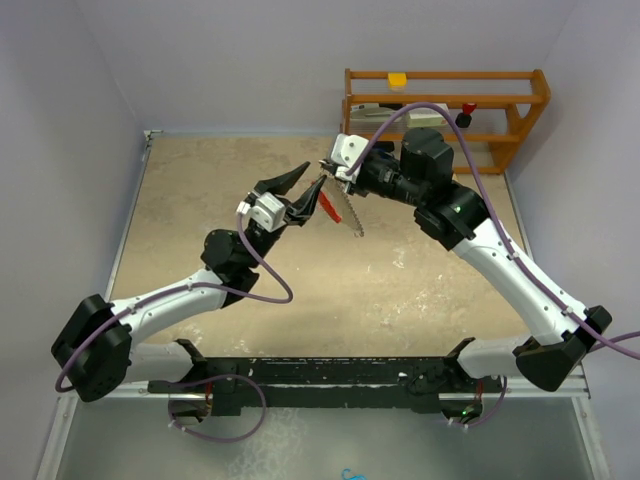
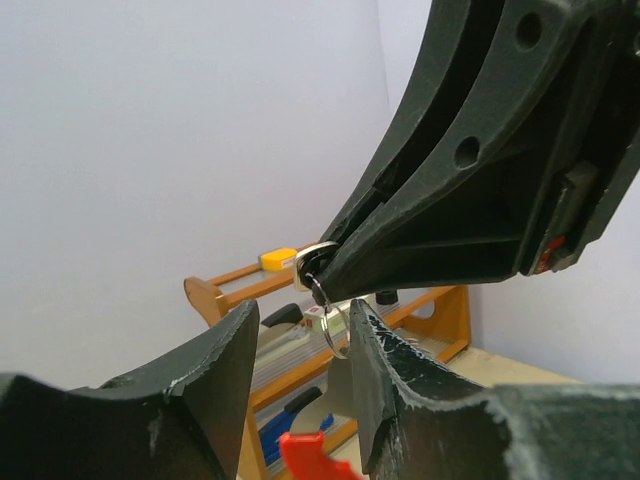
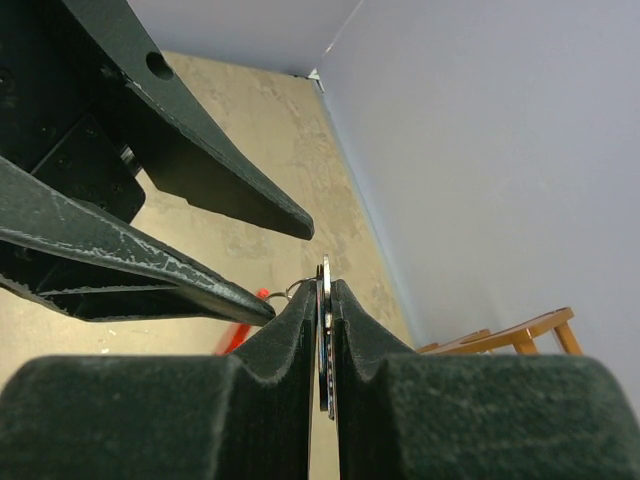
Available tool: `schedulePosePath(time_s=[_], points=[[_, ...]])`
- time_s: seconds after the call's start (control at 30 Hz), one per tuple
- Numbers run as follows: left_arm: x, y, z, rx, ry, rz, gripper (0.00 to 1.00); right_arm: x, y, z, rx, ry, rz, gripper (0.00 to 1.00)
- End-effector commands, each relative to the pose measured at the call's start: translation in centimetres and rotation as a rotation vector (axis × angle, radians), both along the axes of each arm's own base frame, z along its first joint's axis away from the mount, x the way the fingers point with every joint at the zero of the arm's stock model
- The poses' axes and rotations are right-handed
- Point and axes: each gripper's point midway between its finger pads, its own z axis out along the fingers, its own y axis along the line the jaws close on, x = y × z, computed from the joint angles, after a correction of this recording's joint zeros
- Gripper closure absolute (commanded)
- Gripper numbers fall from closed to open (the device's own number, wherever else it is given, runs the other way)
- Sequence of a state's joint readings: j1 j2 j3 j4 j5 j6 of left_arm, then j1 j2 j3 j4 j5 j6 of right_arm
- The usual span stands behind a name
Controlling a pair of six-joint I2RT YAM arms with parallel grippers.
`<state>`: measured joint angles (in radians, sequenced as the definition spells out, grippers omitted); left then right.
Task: Remove the keys from the keyring
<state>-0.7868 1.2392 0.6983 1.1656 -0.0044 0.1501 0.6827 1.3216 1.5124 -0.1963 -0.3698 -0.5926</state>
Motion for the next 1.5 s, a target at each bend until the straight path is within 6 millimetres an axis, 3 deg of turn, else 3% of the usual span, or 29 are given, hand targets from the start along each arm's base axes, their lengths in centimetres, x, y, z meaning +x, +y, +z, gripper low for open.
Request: schedulePosePath(time_s=[0.0, 0.37, 0.47, 0.9, 1.47], points=[[0.0, 1.2, 3.1, -0.079, -0.065, 0.046, 0.63, -0.9, 0.2, 4.0, 0.079, -0.074, 0.027, 0.88], [0.5, 1.0, 2.2, -0.061, -0.042, 0.063, 0.68, -1.1, 0.3, 4.2, 0.082, -0.079, 0.038, 0.91], [0.6, 0.9, 2.0, -0.049, -0.04, 0.063, 0.68, -1.1, 0.4, 4.2, 0.081, -0.076, 0.043, 1.0], [-0.5, 2.1, 1.6, -0.019, -0.062, 0.087, 0.67, -1.6, 0.1, 4.7, 0.101, -0.097, 0.046, 1.0], [0.7, 1.5, 0.5, 0.036, -0.043, 0.116, 0.68, -2.1, 0.1, 5.2, 0.114, -0.103, 0.061, 1.0]])
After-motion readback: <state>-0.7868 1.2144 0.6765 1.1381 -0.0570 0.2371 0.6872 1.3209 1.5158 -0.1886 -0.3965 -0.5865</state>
